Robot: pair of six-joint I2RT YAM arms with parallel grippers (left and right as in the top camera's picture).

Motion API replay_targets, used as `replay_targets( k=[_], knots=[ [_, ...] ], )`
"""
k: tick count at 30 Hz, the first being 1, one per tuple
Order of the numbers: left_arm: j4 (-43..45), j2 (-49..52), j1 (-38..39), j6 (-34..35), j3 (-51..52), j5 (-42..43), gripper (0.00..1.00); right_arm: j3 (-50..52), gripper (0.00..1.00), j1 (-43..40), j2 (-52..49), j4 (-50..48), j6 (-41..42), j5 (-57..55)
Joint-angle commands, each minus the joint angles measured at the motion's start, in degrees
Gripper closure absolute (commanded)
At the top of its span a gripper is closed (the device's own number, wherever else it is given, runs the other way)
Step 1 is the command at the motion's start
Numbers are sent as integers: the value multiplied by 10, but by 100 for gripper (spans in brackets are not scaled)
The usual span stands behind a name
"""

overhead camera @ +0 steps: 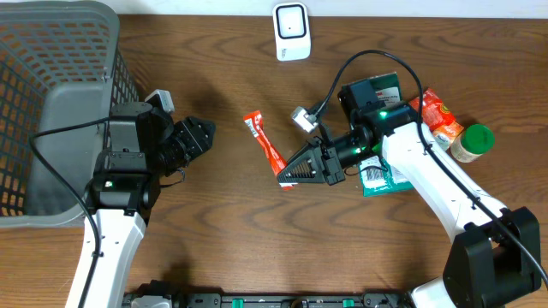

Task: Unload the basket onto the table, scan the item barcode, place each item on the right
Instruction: 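Carry the Nescafe stick up to the scanner window with right gripper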

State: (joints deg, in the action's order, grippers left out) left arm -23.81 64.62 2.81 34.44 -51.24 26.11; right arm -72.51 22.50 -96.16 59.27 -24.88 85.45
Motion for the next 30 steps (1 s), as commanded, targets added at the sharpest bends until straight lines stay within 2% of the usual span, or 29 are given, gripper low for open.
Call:
replay_targets(
  k=[1,3,7,13,17,21,30],
  knots=[
    [-5,1,0,-19,-7,-15,55,3,99,-2,7,19,-20,40],
    [-10,1,0,-19,-7,-36,55,2,99,-8,25,46,-21,40],
    [-20,1,0,-19,-7,-83,47,2,99,-15,70,67,-25,40],
    [-32,1,0,-19,-5,-127,47,2,99,-29,174,67,-24,40],
    [-31,1,0,-19,-5,-127,47,2,99,-71,237,66,-2,40],
    [-31,1,0,-19,-5,-127,47,2,99,-102,253,66,0,40],
    [-31,1,0,-19,-5,-127,47,2,99,-104,252,61,0,40]
  ],
)
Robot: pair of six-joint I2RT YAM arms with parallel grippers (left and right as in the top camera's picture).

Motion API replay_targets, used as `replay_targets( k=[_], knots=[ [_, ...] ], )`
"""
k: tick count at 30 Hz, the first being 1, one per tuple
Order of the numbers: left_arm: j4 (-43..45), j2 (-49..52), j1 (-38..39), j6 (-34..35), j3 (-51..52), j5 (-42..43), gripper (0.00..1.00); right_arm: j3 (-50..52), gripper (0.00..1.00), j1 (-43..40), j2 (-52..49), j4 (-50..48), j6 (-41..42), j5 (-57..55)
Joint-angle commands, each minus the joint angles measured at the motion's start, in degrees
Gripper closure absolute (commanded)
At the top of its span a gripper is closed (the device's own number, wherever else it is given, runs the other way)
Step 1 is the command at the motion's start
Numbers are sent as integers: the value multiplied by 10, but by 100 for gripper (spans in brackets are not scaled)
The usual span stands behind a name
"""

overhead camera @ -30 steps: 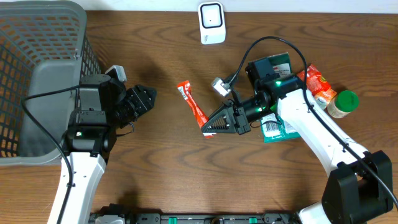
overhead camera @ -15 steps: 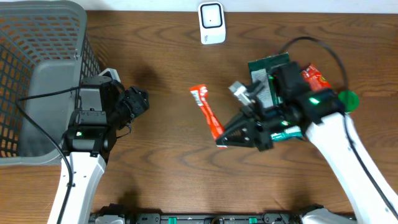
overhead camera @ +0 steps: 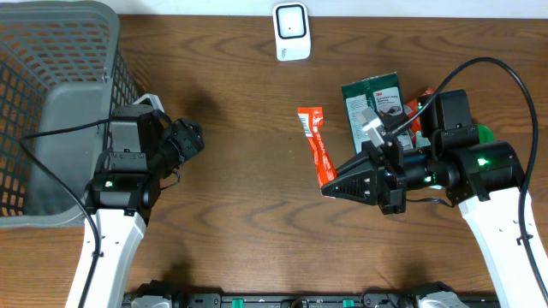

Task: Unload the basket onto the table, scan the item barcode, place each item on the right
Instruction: 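Carry the Nescafe stick up to the scanner window with right gripper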

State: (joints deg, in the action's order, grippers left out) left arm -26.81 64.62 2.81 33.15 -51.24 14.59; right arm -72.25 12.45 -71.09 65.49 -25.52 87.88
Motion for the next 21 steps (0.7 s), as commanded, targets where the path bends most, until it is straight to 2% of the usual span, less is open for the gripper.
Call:
replay_targets(
  k=[1,4,9,10,12,13,14,16,21],
  knots=[
    [-2,1,0,-6,-5,-12,46,0,99,-3,2,-2,6,16],
    [-2,1,0,-6,-5,-12,46,0,99,-4,1,-6,6,16],
    [-2,1,0,-6,-5,-53,31,0,99,-3,-9,-29,13,-52],
    [-2,1,0,-6,-5,-60,26,0,99,-3,-13,-37,34,-102],
    [-2,1,0,-6,-5,-70,23,0,99,0,-21,-56,94,-218],
    [-1,1,0,-6,-5,-70,21,0,99,10,-29,-78,133,-323],
    [-2,1,0,-6,-5,-70,16,0,99,14,-32,-92,144,-357],
    [-2,1,0,-6,-5,-70,15,-2,99,33,-33,-155,226,-499],
    [-2,1,0,-6,-5,-70,14,-60,99,73,-52,-153,260,-668]
  ],
)
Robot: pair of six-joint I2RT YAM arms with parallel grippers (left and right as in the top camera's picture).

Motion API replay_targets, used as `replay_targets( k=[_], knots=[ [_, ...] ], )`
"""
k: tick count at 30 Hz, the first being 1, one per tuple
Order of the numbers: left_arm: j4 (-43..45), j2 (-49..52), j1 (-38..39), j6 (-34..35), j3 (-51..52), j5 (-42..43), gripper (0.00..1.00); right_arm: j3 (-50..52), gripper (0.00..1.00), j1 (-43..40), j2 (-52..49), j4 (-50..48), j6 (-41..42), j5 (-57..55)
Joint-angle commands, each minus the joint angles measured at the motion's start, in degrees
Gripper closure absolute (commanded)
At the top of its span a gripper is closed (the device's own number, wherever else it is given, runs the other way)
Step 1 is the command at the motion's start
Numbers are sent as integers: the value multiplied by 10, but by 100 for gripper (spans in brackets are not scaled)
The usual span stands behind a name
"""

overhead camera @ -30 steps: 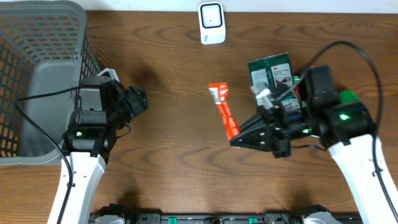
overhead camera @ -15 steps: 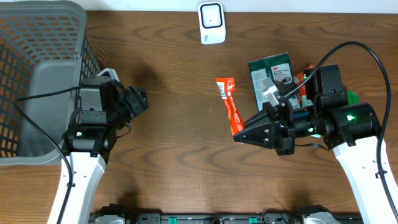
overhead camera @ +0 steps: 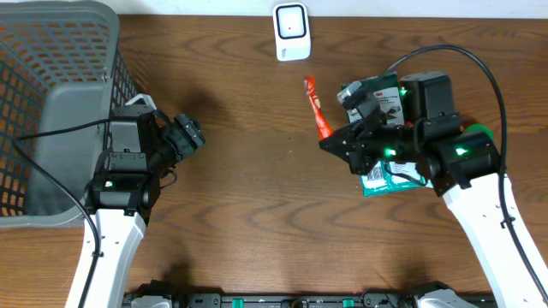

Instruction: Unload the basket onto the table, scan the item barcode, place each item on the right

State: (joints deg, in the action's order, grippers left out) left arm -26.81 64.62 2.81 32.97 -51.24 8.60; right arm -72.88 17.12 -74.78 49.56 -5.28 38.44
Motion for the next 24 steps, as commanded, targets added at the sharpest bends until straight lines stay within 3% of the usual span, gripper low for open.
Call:
replay_targets(
  k=[1,8,14,24],
  knots=[
    [-2,1,0,-4,-5,-10,14,-73,99,34,-24,16,59,-203],
    [-2,1,0,-4,-5,-10,14,-330,99,81,-185,148,49,-394],
    [-2,1,0,-4,-5,-10,14,-548,99,92,-341,190,-4,-498],
    [-2,1,0,-4,-5,-10,14,-598,99,90,-494,74,-17,-535]
  ],
)
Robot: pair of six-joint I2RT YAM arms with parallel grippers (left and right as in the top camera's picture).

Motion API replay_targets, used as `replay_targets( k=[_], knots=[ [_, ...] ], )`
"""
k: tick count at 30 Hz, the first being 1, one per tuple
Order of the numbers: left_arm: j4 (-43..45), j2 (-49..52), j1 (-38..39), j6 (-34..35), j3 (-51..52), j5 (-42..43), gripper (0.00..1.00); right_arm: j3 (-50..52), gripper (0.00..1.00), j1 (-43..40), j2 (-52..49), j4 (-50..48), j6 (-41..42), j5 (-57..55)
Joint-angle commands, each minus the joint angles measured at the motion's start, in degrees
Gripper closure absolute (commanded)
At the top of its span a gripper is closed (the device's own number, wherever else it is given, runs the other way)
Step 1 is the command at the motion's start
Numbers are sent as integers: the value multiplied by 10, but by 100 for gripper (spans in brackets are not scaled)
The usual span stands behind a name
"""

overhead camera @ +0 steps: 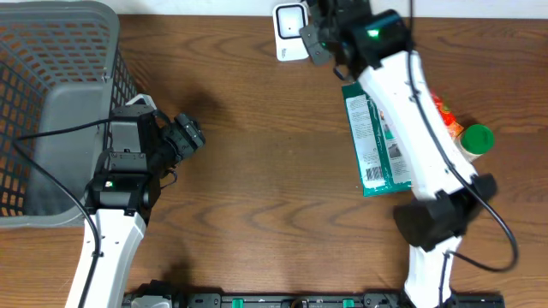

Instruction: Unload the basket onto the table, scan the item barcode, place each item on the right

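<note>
The white barcode scanner (289, 32) stands at the table's far edge. My right arm reaches up over the table, and its gripper (318, 24) hangs just right of the scanner, near the frame's top. The arm's own wrist covers the fingers, so their state does not show. No red sachet is visible anywhere; it is hidden or out of view. My left gripper (190, 134) hovers at the left beside the basket, empty, seen too end-on to judge its opening.
A grey mesh basket (51, 51) fills the far left. A green-and-white flat pack (375, 145) lies right of centre, partly under the right arm. An orange-red pouch (441, 115) and a green-lidded jar (473, 141) sit at the right.
My right arm has moved from mid-table, where it held the red sachet upright, to the far edge beside the scanner. The sachet no longer shows. The left arm has not moved.
My right gripper was shut on the red sachet lying at mid-table. Then it held the sachet lifted further right, then tilted on edge nearer the scanner. Now the gripper is beside the scanner. The left gripper drew back slightly toward the basket early on.
</note>
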State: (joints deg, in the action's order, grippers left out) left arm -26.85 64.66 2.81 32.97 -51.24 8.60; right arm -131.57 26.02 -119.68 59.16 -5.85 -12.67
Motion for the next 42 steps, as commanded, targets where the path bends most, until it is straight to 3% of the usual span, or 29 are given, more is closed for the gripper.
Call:
replay_targets(
  k=[1,9,23,34,42],
  knots=[
    [-1,1,0,-4,-5,-10,14,-12,99,1,-57,-37,-11,-25],
    [-1,1,0,-4,-5,-10,14,-68,99,-3,-157,-116,-11,-38],
    [-1,1,0,-4,-5,-10,14,-68,99,-34,-285,-169,-9,-38],
    [-1,1,0,-4,-5,-10,14,-68,99,-31,-287,-174,-9,-18],
    [-1,1,0,-4,-5,-10,14,-84,99,-32,-198,-81,9,64]
  ],
)
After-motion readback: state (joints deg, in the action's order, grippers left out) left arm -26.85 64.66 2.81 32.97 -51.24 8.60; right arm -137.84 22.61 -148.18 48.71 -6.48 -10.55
